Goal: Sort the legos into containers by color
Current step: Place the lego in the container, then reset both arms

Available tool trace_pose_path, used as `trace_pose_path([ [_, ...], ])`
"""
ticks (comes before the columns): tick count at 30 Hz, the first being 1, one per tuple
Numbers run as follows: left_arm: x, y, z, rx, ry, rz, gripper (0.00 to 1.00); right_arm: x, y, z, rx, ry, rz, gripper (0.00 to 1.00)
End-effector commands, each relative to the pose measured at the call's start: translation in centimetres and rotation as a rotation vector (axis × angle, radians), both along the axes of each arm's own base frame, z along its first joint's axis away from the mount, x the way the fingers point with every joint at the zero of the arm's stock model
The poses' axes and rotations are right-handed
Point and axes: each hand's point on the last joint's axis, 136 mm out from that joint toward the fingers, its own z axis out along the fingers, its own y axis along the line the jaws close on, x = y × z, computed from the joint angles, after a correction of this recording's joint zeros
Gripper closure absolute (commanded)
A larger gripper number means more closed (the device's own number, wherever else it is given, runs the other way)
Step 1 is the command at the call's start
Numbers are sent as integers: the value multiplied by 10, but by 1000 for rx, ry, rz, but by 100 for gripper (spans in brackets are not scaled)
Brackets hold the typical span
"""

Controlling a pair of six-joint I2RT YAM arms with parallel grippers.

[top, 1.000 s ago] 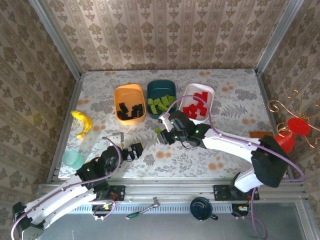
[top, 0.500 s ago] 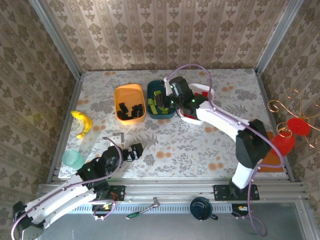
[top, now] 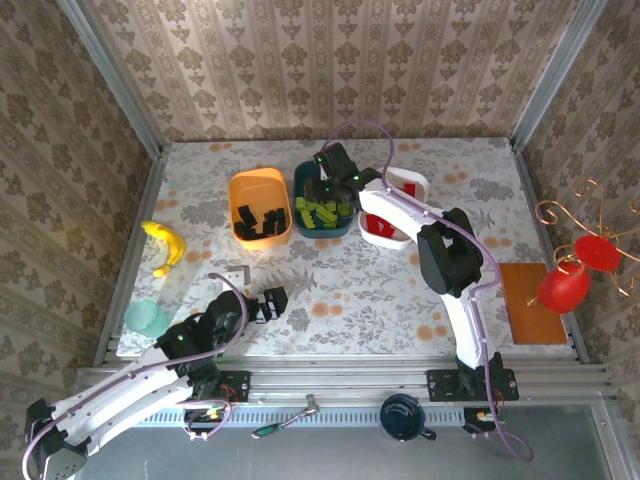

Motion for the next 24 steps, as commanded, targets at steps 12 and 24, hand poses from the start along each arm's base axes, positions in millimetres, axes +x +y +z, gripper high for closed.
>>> trace_pose_path([
  [12,4,-7,14,-9,-28,-17,0,-44,-12,117,118,-204,25,0],
  [24,28,-19,62,160,-104,-27,0,-148,-85,110,71,-322,-109,0],
])
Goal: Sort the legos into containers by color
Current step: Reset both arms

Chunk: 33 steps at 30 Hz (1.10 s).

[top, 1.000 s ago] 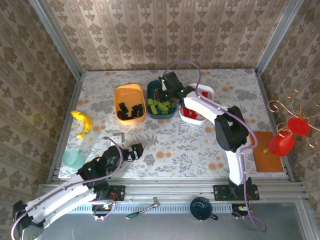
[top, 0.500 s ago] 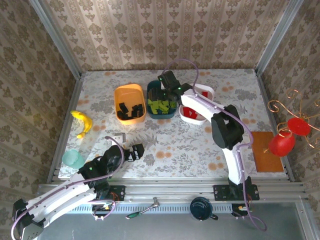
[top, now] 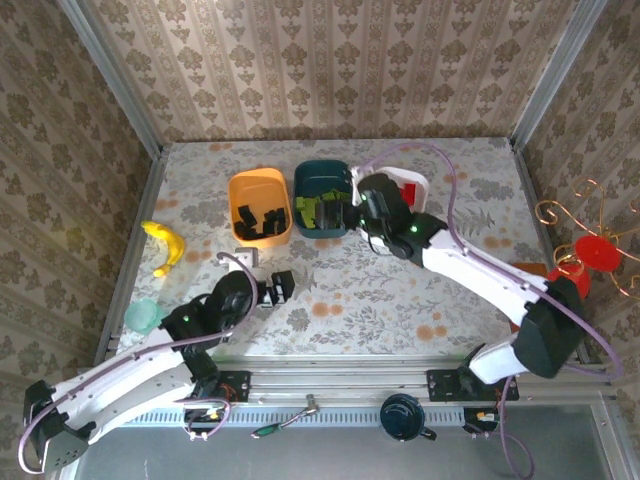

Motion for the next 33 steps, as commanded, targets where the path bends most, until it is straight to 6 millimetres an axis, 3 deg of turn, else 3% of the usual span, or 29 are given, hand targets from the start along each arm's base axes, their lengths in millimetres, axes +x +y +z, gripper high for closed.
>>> trace_pose_path([
  [1,9,-3,13,92,-65,-23,0,-9,-37,-7,-11,-48,-146,0],
  [4,19,-11,21,134,-161,-59,0,-22,-60,-17,-11,-77,-201,0],
  [8,37,-1,43,257,-344,-11,0,-36,-74,-23,-33,-109,-193,0],
  [12,58,24,74,379,-510,133,0,-41,-89,-26,-50,-159,-229,0],
  [15,77,63,85,450,-508,271,0,-42,-102,-25,-66,-178,-269,0],
  [19,94,123,69,504,-443,420,0,-40,-115,-29,-84,-179,-306,0],
  [22,103,148,52,543,-436,476,0,-39,-121,-32,-86,-178,-322,0],
  [29,127,169,-6,546,-396,496,0,-37,-134,-40,-98,-147,-360,0],
  [33,137,170,-30,521,-385,442,0,-40,-131,-31,-19,-200,-329,0],
])
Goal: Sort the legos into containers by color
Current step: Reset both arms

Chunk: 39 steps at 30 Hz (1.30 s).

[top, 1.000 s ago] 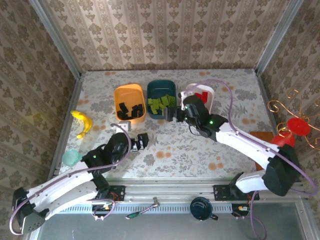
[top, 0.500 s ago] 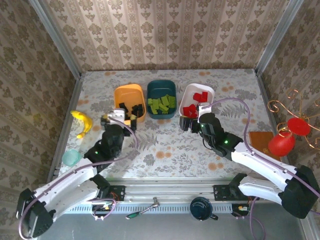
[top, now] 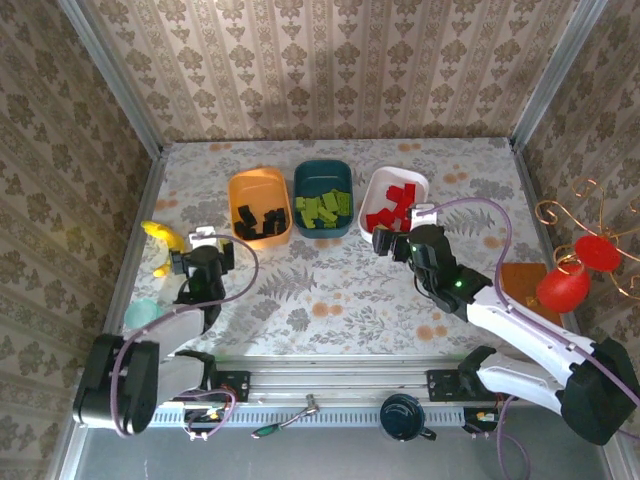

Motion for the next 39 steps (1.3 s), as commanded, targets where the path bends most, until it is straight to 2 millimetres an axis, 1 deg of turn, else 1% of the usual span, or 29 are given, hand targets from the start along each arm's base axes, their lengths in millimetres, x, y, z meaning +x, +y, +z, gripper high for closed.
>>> trace_pose_path([
  [1,21,-13,29,-27,-157,-95,0,-3,-2,16,62,-84,12,0],
  [6,37,-28,27,-9,-154,-225,0,-3,-5,19,49,-100,7,0],
  [10,46,-22,22,-26,-148,-245,0,-1,-4,18,47,-99,13,0],
  [12,51,-19,15,-56,-154,-249,0,-1,-4,17,38,-95,13,0],
  [15,53,-24,-1,-46,-161,-273,0,-1,-4,16,33,-92,14,0],
  [16,54,-22,0,-33,-183,-267,0,-1,-4,16,33,-93,10,0],
  [17,54,-19,-1,-47,-168,-251,0,0,-5,16,36,-95,4,0],
  [21,63,-10,-7,-117,-112,-246,0,3,-12,12,59,-75,-61,0],
  [24,69,4,-9,-158,-84,-186,0,6,-12,12,13,-70,-52,0],
  [26,70,3,-10,-154,-82,-183,0,9,-20,10,-15,-66,-87,0],
  [28,70,5,-9,-140,-82,-163,0,10,-22,12,-52,-78,-74,0],
  [29,69,9,-9,-118,-83,-121,0,11,-24,14,-71,-91,-70,0],
  [30,69,10,-7,-100,-89,-99,0,11,-28,16,-79,-104,-78,0],
  [33,69,7,-7,-97,-88,-119,0,14,-48,26,-105,-138,-130,0],
  [35,70,4,-9,-98,-76,-132,0,20,-63,31,-184,-186,-148,0],
  [36,70,4,-8,-94,-79,-132,0,21,-73,33,-206,-206,-186,0],
  [37,70,4,-8,-96,-75,-133,0,23,-86,32,-225,-215,-227,0],
  [39,71,4,-8,-95,-77,-132,0,27,-110,22,-231,-204,-277,0],
])
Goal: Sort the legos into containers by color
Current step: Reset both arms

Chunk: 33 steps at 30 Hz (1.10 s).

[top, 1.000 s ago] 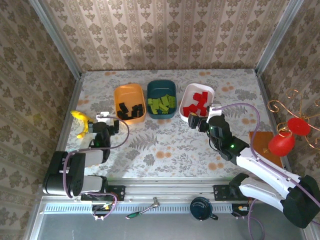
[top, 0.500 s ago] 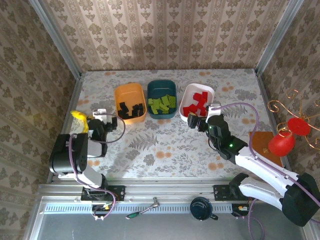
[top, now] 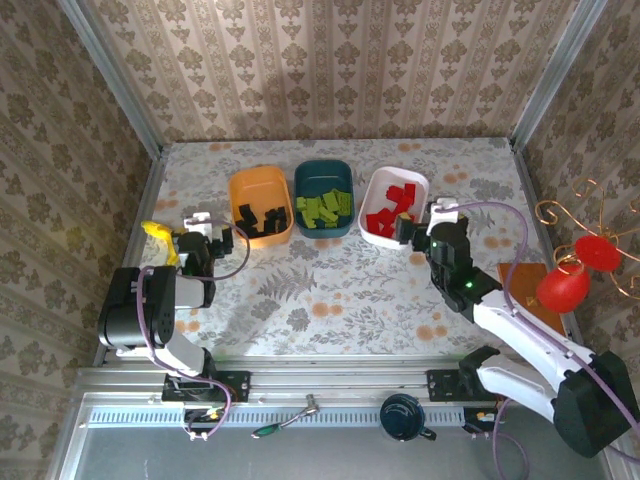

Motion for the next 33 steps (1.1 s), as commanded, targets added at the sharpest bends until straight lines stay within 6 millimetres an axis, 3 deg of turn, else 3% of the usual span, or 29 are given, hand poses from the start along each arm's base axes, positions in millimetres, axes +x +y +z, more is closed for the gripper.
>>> trace_pose_path([
  [1,5,0,10,-4,-25,10,0,5,-42,-2,-64,-41,-108,0],
  [4,5,0,10,-4,-24,10,0,14,-58,-28,-62,-11,-111,0],
  [9,5,1,10,-3,-24,11,0,36,-63,-66,-72,47,-68,0],
  [14,5,0,10,-2,-25,9,0,50,-81,-105,19,92,-82,0],
  [16,5,-1,10,-1,-24,8,0,54,-74,-113,20,101,-31,0],
  [18,5,-1,10,-1,-24,8,0,55,-65,-118,12,97,20,0],
  [33,5,-1,9,-1,-22,7,0,54,-65,-118,12,97,22,0],
])
